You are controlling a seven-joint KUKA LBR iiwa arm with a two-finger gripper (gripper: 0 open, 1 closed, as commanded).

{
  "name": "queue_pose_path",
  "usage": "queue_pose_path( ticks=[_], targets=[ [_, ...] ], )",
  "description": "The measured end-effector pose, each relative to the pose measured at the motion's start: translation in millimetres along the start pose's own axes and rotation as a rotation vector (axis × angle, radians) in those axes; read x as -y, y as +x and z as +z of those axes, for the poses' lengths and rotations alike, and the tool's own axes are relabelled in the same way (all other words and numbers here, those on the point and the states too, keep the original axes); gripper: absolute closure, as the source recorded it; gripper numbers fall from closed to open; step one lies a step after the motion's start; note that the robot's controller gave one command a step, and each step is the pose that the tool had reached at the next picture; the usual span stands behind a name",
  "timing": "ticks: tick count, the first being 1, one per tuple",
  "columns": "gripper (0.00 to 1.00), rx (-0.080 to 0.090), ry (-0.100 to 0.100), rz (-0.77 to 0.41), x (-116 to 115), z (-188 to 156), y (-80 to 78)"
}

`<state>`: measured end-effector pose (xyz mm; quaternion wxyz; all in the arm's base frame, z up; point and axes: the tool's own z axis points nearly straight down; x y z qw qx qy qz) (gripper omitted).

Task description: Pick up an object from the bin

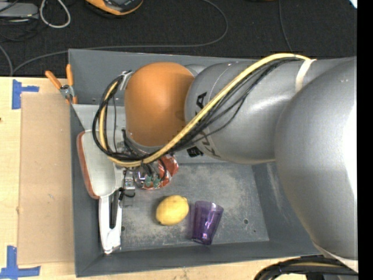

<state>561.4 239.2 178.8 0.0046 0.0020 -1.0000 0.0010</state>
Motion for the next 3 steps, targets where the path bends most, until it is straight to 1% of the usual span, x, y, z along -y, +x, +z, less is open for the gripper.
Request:
queue_pose_path(
  ticks=[1,2,3],
  targets=[
    [0.0,0.007,-0.001,0.007,1.7,-5.1,-2.0],
    [0.0,0.004,0.001,-0.364,-6.6,94.3,-11.6],
    [0.0,0.012,-0.001,-0.429,-3.5,33.6,-1.5]
  ],
)
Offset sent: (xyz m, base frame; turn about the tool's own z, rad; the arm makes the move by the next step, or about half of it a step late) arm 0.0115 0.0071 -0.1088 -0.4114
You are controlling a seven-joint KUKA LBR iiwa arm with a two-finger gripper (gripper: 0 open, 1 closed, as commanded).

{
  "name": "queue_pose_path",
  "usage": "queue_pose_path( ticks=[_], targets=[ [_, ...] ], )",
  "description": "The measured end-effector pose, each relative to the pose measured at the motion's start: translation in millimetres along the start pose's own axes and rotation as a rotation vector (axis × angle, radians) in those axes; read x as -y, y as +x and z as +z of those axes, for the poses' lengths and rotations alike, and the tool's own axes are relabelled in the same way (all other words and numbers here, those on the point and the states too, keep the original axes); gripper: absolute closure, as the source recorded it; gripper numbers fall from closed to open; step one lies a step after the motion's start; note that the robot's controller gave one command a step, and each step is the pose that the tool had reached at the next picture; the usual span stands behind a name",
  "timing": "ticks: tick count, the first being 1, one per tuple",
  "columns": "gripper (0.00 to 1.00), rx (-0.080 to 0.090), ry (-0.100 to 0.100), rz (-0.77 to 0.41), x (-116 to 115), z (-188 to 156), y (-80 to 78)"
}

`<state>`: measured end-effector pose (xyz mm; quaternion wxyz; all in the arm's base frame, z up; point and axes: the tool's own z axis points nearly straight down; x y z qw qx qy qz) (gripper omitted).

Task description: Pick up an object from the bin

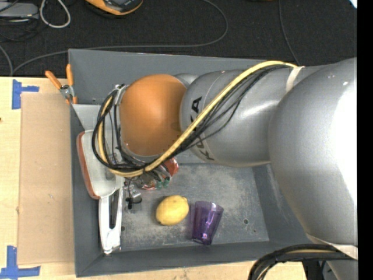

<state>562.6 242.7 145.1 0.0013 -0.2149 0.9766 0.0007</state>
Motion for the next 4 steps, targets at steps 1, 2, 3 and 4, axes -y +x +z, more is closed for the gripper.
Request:
queue_pose_path(
  ticks=[1,2,3,4],
  targets=[
    [0.0,-0.015,-0.002,-0.065,62.5,43.5,2.3],
    [0.0,0.004,0.0,-0.297,22.8,57.5,-6.4],
    [1.0,-0.042,-0.016,-0.136,123.8,69.8,-0.5],
    [1.0,-0.043,-0.016,-0.135,123.9,69.8,-0.4]
  ],
)
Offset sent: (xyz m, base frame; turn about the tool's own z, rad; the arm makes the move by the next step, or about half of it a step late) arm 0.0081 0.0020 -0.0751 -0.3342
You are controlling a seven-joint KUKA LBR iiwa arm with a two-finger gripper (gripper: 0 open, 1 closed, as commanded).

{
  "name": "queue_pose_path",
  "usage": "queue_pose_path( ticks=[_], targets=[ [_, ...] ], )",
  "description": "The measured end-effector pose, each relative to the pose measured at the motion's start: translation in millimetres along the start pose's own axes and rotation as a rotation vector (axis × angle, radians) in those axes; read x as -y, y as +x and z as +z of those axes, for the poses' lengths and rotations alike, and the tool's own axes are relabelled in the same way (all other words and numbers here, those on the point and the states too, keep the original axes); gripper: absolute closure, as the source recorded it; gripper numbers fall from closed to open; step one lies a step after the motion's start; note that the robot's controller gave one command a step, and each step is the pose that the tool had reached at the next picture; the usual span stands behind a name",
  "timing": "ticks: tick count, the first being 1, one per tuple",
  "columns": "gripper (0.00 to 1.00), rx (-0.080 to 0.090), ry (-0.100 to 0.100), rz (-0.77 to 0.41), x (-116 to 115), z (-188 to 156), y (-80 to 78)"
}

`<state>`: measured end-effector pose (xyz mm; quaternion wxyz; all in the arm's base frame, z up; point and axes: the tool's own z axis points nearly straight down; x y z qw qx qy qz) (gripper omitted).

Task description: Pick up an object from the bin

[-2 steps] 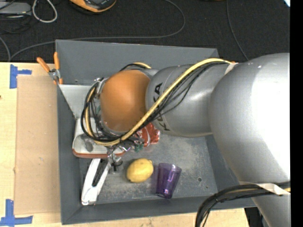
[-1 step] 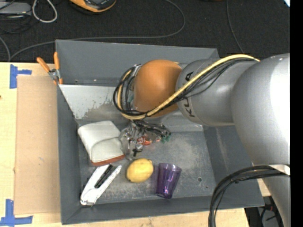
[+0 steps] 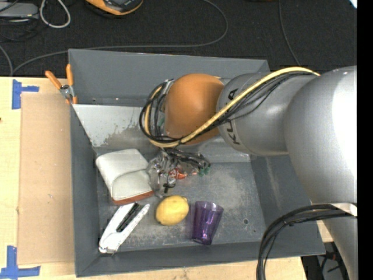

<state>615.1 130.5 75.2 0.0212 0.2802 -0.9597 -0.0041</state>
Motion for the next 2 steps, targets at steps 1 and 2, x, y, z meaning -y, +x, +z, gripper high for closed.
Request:
queue_pose_path(
  ticks=[1,2],
  targets=[
    [1.0,0.0,0.002,0.001,0.2,-2.8,1.9],
    [1.0,-0.001,0.002,0.004,-0.2,-29.5,3.8]
  ],
)
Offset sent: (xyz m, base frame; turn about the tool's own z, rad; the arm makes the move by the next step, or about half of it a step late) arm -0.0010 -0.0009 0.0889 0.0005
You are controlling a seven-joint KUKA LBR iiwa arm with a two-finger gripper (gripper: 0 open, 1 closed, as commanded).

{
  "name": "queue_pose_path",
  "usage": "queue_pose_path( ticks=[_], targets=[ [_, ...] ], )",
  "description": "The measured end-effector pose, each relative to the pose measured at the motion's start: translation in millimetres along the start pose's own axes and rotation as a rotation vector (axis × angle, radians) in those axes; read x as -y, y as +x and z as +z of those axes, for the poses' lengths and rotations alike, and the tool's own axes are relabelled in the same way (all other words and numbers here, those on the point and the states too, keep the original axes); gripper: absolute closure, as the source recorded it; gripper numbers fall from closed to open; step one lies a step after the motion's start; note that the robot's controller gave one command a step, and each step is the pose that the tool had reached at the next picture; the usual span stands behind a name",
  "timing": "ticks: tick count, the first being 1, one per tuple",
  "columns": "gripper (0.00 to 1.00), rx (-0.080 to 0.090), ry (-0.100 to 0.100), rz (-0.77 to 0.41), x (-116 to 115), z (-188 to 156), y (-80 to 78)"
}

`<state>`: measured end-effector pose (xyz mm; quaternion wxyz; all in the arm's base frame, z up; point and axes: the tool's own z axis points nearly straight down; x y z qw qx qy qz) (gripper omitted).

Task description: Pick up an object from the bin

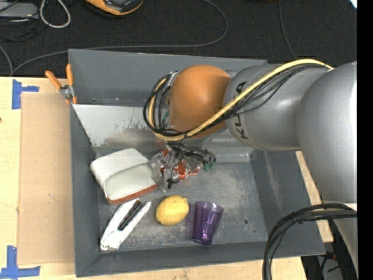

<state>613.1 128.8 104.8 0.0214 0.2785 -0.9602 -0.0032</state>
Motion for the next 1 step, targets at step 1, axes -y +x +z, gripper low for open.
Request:
queue_pose_path(
  ticks=[1],
  targets=[
    [1.0,0.009,0.004,0.002,0.5,-36.2,-1.4]
  ],
)
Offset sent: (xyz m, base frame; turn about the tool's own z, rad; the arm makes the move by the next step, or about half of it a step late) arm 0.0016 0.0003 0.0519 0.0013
